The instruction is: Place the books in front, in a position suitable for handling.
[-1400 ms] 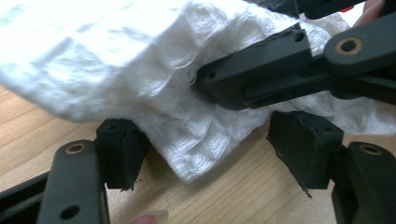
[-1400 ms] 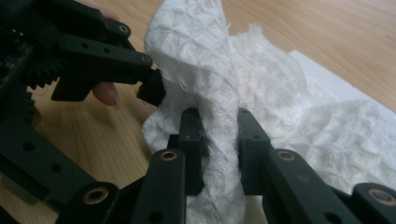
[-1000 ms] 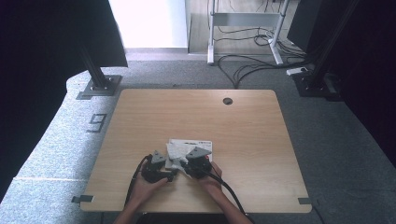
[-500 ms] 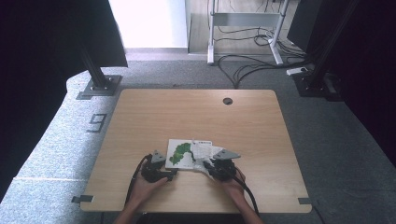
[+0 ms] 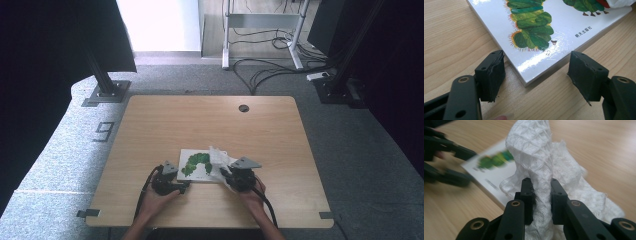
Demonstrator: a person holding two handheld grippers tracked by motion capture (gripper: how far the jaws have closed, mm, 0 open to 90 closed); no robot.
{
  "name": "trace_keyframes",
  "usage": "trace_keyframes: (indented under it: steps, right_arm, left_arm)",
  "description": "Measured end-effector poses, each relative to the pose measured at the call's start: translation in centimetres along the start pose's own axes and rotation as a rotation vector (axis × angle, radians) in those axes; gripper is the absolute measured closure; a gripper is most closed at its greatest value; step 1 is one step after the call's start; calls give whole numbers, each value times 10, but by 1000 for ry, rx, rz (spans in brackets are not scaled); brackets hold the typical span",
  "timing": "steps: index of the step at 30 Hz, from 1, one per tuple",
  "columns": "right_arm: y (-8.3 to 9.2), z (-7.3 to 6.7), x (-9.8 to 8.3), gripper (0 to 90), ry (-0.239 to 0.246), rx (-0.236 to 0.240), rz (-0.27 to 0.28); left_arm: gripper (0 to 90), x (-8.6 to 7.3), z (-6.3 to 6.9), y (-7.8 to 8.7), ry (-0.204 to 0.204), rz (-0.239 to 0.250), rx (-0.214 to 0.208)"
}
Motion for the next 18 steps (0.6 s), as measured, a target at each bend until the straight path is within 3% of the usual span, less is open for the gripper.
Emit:
trace_keyframes:
  steps: [6,10,13,18]
  right_arm:
    - [-47,-52,30,758,96,97,-28]
    - [-78,-75,33,754,119,132,-70]
    - [-89,-78,32,751,134,121,-72]
    - [-85,-63,31,747,137,72,-72]
  left_arm:
    - [294,0,0,0,-2,0,-1]
    - [294,0,0,0,-1,0,-3]
    - [295,0,0,0,1,3,-3]
    - [294,0,0,0,-1,-2,2]
Point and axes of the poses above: each handheld gripper's, and its own axes: y roughly backward along the jaws, x roughly out of its top, z roughly to its right, the point moved 7 cm from there along -y, roughly forward along the jaws, and after that the axes turned 6 degrees about y, right-handed, at the moved point
